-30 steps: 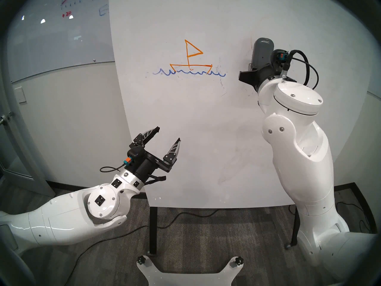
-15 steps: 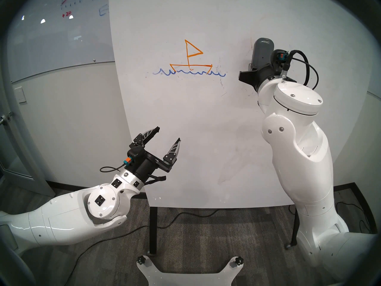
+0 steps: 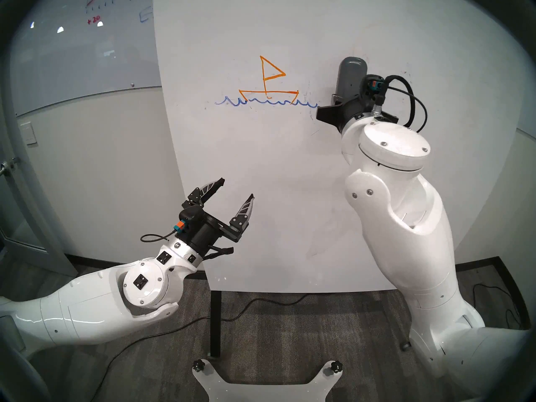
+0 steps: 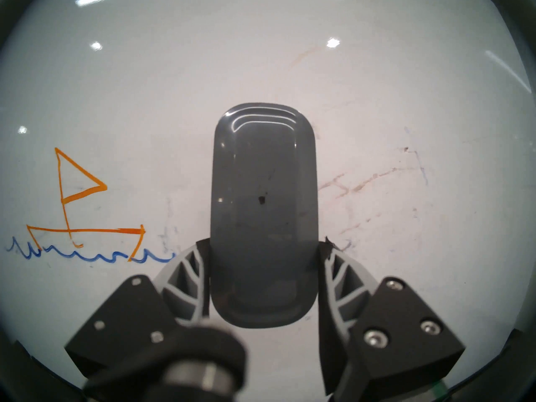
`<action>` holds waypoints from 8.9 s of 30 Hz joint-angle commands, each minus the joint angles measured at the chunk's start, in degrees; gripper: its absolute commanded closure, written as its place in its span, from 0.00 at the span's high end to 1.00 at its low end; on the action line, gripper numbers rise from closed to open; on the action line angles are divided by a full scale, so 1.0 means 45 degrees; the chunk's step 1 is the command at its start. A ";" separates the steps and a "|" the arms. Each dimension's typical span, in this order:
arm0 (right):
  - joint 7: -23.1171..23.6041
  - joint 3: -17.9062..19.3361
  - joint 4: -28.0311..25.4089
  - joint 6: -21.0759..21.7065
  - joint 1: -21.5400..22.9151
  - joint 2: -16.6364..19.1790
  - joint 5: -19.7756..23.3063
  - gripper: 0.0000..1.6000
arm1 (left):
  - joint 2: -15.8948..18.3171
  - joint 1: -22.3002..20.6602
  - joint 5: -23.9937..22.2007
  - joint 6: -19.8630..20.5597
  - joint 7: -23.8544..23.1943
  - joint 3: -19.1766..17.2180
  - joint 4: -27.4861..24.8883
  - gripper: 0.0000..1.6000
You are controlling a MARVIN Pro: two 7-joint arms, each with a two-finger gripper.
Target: Erase all marks on the whiteboard with the eraser
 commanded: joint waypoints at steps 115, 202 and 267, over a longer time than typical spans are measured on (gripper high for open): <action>-0.0444 -0.3889 0.6795 -0.3956 0.2707 -0.5402 -0.0886 0.00 | 0.0012 -0.0143 -0.0006 -0.0093 0.0020 -0.0084 -0.0106 1.00; -0.0097 -0.3875 0.6894 -0.3362 0.2851 -0.5142 -0.0410 0.00 | 0.0019 -0.0174 -0.0007 -0.0090 0.0037 -0.0046 -0.0103 1.00; 0.0432 -0.2884 0.8300 -0.1602 0.4624 -0.5570 0.0155 0.00 | 0.0026 -0.0202 -0.0010 -0.0102 0.0049 -0.0013 -0.0100 1.00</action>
